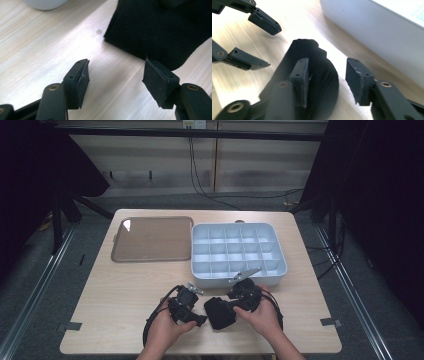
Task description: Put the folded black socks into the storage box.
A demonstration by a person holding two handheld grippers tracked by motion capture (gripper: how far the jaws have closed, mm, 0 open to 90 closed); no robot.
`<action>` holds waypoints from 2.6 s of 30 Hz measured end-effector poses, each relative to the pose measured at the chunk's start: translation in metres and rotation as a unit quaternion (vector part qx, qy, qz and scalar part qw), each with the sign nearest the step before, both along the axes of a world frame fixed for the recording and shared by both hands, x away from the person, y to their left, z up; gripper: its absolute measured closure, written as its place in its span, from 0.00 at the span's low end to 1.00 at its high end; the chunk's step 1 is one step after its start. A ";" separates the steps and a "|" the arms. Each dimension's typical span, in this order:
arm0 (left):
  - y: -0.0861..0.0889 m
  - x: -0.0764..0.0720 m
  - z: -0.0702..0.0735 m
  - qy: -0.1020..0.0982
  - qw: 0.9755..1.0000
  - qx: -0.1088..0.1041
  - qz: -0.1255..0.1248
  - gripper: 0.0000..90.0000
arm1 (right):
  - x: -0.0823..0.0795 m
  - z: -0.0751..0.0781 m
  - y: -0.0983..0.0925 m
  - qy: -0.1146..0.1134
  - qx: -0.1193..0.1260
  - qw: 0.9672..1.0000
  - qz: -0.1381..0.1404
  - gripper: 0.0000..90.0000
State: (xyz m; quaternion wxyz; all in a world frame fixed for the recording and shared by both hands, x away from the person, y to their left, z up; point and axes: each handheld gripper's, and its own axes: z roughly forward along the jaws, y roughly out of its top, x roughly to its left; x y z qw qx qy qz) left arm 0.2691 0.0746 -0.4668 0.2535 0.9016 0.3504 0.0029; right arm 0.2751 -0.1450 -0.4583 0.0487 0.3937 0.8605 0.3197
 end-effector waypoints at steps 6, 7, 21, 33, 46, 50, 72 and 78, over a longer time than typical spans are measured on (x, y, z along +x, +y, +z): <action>0.012 0.003 0.001 -0.003 1.000 -0.003 0.015 0.41 | 0.001 0.004 0.003 0.003 0.013 1.000 0.010 0.50; 0.012 0.003 0.001 -0.003 1.000 -0.003 0.015 0.40 | 0.001 0.004 0.003 0.003 0.013 1.000 0.010 0.50; 0.031 0.006 -0.001 -0.007 1.000 -0.004 0.031 0.37 | 0.001 0.000 -0.005 0.027 0.026 0.999 0.003 0.31; 0.042 0.008 -0.004 -0.013 0.999 -0.009 0.041 0.36 | 0.000 -0.017 -0.004 0.052 0.013 0.999 0.004 0.33; 0.053 0.008 -0.011 -0.037 0.998 -0.016 0.041 0.29 | 0.000 -0.027 -0.005 0.080 0.036 0.996 -0.006 0.41; 0.055 0.009 -0.013 -0.047 0.998 -0.015 0.037 0.28 | 0.000 -0.026 -0.004 0.086 0.038 0.996 -0.002 0.46; 0.057 0.008 -0.023 -0.082 0.996 -0.004 0.037 0.23 | 0.000 -0.008 0.004 0.090 -0.010 0.996 0.024 0.76; 0.057 0.006 -0.027 -0.107 0.994 -0.004 0.031 0.16 | 0.002 0.002 0.001 0.095 -0.032 0.994 0.035 0.76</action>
